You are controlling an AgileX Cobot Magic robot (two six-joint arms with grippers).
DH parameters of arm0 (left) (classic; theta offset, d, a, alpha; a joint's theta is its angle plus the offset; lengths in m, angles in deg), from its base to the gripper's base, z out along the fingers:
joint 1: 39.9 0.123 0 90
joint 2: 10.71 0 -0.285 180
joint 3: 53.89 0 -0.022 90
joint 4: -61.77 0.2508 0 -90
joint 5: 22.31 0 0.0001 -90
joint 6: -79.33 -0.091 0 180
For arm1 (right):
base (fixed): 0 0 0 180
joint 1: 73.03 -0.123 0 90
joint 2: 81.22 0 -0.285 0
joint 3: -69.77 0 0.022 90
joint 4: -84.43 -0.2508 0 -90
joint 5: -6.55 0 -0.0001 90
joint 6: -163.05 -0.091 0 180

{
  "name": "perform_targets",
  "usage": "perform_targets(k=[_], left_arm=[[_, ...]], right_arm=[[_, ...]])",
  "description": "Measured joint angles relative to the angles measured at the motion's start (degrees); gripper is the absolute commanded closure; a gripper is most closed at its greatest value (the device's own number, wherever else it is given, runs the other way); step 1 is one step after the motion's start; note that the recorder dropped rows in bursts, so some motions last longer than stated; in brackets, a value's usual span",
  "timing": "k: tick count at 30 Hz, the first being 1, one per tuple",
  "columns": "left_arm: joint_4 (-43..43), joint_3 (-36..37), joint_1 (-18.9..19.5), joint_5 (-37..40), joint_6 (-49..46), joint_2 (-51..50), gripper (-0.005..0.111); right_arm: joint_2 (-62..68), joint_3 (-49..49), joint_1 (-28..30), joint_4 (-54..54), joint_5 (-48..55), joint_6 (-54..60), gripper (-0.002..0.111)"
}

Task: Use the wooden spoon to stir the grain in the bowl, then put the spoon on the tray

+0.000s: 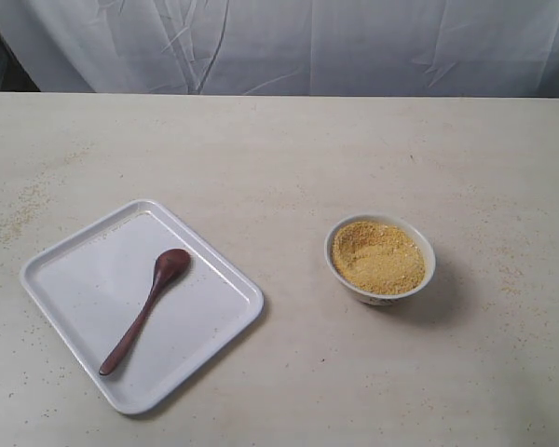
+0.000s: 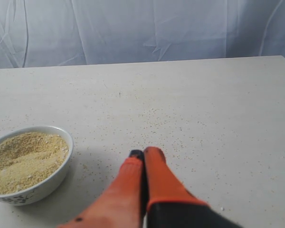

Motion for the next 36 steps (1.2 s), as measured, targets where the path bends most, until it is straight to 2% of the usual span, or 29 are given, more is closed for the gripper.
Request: perform_targets(k=[2,5,19,20,23,24,25,26,28,30,36], left_arm=[[-1.37,1.13,1.79,0.00,0.00,0.12,0.106],[-2.46,1.79,2.33,0.13,0.11,0.12,0.106],[-4.55,1.79,2.41,0.47,-1.55,0.21,0.106],[-7.10,1.79,2.41,0.68,-4.20,0.21,0.106],[-25.89,1.79,2.41,3.78,-24.22,0.21,0.106],[-35.88,1.79,2.41,5.46,-35.38,0.21,0.106],[-42.03,1.89,2.41,6.43,-42.07,0.21,0.106],[-52.98,1.88,2.41,7.85,-53.98,0.21,0.106],[-59.01,1.88,2.41,9.14,-60.19,0.21,0.106],[-60.52,1.88,2.41,10.40,-62.01,0.21,0.106],[-60.20,1.88,2.41,10.82,-61.25,0.21,0.106]], right_arm=[[0.00,0.00,0.00,0.00,0.00,0.00,0.109],[0.00,0.00,0.00,0.00,0.00,0.00,0.109],[0.00,0.00,0.00,0.00,0.00,0.00,0.109],[0.00,0.00,0.00,0.00,0.00,0.00,0.109],[0.00,0.00,0.00,0.00,0.00,0.00,0.109],[0.00,0.00,0.00,0.00,0.00,0.00,0.109],[0.00,0.00,0.00,0.00,0.00,0.00,0.109],[0.00,0.00,0.00,0.00,0.00,0.00,0.109],[0.00,0.00,0.00,0.00,0.00,0.00,0.109],[0.00,0.00,0.00,0.00,0.00,0.00,0.109],[0.00,0.00,0.00,0.00,0.00,0.00,0.109]])
